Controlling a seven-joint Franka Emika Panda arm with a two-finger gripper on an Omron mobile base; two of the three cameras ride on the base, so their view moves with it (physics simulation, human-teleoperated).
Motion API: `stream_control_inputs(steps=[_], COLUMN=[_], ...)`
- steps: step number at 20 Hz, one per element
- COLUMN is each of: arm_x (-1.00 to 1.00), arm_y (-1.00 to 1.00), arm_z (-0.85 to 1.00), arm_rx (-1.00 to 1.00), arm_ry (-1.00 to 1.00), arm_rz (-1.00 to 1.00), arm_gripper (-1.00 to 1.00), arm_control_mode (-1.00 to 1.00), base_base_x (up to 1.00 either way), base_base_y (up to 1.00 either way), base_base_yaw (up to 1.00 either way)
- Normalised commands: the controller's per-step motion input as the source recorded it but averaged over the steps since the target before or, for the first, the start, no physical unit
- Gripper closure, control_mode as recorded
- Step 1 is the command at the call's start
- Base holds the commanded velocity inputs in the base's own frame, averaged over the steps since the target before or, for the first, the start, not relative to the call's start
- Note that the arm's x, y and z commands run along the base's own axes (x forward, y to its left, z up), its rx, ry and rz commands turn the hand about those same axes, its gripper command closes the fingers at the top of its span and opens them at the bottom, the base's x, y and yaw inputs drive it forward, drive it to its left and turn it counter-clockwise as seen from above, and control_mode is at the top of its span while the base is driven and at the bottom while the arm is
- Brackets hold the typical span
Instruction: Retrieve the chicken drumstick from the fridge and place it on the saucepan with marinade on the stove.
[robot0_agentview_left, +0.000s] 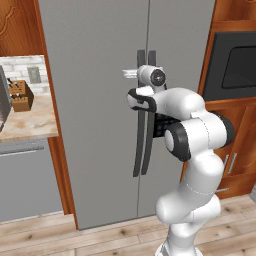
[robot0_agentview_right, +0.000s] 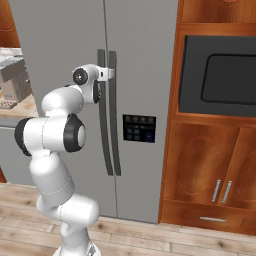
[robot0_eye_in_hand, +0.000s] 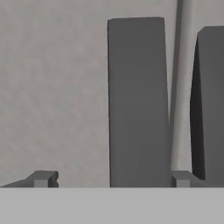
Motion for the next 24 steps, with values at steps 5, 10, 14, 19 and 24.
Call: stream_control_inputs(steps=[5, 10, 14, 19, 24], arm_x=[0.00, 0.00, 0.00, -0.42, -0.66], arm_y=[0.00, 0.00, 0.00, 0.00, 0.02], arm_z=[0.00, 0.00, 0.00, 0.00, 0.00], arm_rx=[0.00, 0.00, 0.00, 0.00, 0.00], arm_ry=[0.00, 0.00, 0.00, 0.00, 0.05], arm_rz=[0.00, 0.00, 0.00, 0.00, 0.00], arm_gripper=[1.00, 1.00, 1.00, 1.00, 1.00], arm_control_mode=[-1.00, -1.00, -1.00, -1.00, -1.00], base_base_x=[0.00, 0.00, 0.00, 0.00, 0.00], base_base_y=[0.00, 0.00, 0.00, 0.00, 0.00], base_base_yaw=[0.00, 0.00, 0.00, 0.00, 0.00])
